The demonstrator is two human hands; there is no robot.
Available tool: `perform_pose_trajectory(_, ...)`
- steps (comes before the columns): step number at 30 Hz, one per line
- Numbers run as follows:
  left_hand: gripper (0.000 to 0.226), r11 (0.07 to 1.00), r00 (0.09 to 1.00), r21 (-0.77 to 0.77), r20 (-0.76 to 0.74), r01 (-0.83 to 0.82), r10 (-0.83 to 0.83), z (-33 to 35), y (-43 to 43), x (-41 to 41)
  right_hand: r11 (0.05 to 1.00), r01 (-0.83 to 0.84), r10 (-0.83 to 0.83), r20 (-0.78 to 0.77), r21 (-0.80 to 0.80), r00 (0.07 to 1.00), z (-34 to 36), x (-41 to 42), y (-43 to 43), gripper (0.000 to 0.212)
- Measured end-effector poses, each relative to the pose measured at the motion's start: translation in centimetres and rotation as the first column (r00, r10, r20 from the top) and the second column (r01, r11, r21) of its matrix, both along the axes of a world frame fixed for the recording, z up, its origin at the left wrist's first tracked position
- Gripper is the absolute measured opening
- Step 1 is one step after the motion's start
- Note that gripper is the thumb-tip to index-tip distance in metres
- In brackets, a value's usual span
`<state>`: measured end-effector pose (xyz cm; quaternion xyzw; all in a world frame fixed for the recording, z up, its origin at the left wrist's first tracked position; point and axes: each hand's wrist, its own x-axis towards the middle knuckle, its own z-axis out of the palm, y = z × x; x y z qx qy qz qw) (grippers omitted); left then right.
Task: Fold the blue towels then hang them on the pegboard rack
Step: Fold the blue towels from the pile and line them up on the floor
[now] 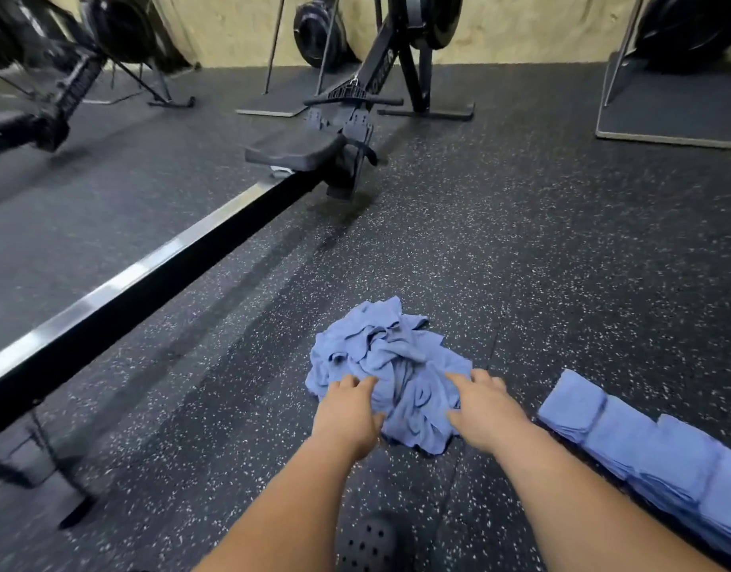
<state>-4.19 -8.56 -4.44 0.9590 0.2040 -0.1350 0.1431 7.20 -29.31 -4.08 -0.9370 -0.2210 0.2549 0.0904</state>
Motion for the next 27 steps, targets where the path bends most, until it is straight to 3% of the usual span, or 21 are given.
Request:
perform_pose_trajectory(11,0.073,0.997,0.998,-0.052,-0.019,-0.058,0.057,-5.5,7.2,4.2,0.982,-0.187,0.186,0.024,0.016,0.982,-5.6,6.0,9.9,0.074)
perform_pose_trajectory(21,0.069,0.989,0.994,-0.099,-0.017,-0.110,0.109,-8.3,10.6,5.2,0.986,-0.088,0.099,-0.071,0.142,0.993,-11.1,9.7,18.1,0.077)
perform_pose_trajectory(24,0.073,0.990,0.993,-0.088,-0.036,-0.113,0.110,-8.3,11.3,4.6,0.986,-0.084,0.090,-0.032,0.141,0.995,-11.6,10.3,18.5,0.070)
perform_pose_trajectory(27,0.074,0.985,0.989,-0.094,-0.038,-0.146,0.143,-8.0,11.6,4.4,0.970,-0.046,0.052,-0.018,0.239,0.998,-10.2,10.5,18.0,0.060)
